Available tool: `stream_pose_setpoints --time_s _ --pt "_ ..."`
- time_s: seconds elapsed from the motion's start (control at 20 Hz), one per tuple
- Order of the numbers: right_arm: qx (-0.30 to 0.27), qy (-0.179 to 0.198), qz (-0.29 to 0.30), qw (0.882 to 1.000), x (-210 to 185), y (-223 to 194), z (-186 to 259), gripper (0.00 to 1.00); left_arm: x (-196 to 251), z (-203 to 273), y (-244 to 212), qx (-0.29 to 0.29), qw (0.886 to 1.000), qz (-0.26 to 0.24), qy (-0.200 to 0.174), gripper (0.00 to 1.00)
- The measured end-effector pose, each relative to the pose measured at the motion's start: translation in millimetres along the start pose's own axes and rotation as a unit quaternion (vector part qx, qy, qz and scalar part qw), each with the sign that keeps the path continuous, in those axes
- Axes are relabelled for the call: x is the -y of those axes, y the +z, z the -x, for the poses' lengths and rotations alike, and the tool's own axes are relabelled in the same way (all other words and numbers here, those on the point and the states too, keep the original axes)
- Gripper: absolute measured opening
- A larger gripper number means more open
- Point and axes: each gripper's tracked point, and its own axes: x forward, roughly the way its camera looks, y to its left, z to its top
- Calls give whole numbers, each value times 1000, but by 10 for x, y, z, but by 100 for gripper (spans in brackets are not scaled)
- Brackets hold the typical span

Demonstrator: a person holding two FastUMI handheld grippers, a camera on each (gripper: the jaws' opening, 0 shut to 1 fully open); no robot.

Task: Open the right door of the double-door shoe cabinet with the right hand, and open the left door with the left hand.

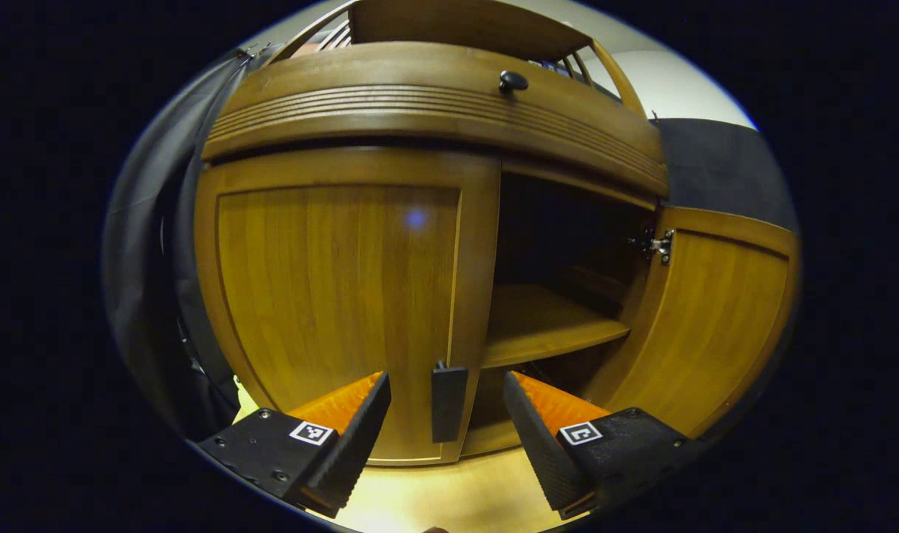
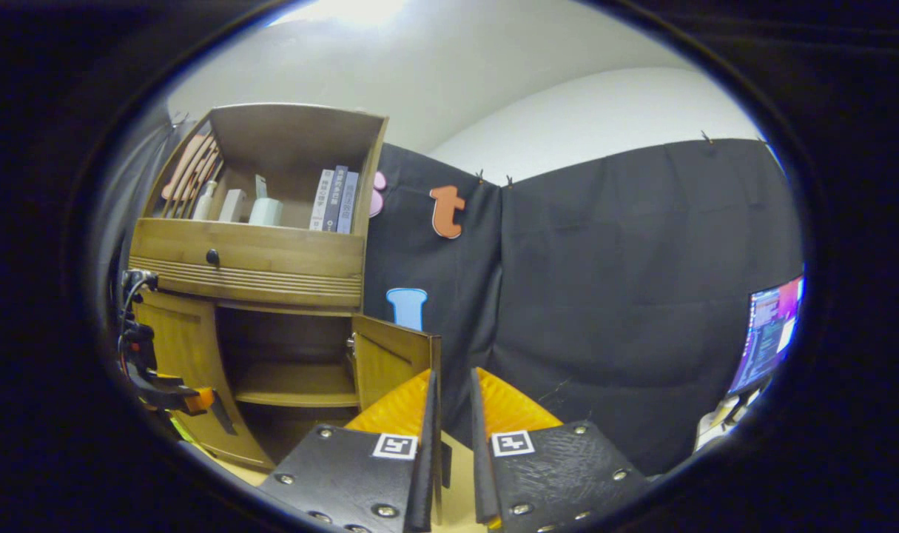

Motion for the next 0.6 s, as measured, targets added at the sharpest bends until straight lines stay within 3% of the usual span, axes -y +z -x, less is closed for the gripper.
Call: stream_pose_setpoints --time_s 0.15,0.3,0.35,0.45,0.6 --pt "9 -7 15 1000 7 51 20 23 -29 -104 -106 -17 1000 4 0 95" --pt "14 -15 10 1000 20 104 23 32 -71 -182 -169 -31 999 7 -4 85" --pt "16 -17 9 1000 32 115 30 29 -67 -212 -186 -34 999 10 -9 83" --pt "17 -23 8 1000 50 120 33 40 -22 -293 -227 -38 999 15 -16 80" --pt "17 -37 11 999 141 100 72 40 13 -389 -249 -37 999 20 -21 66"
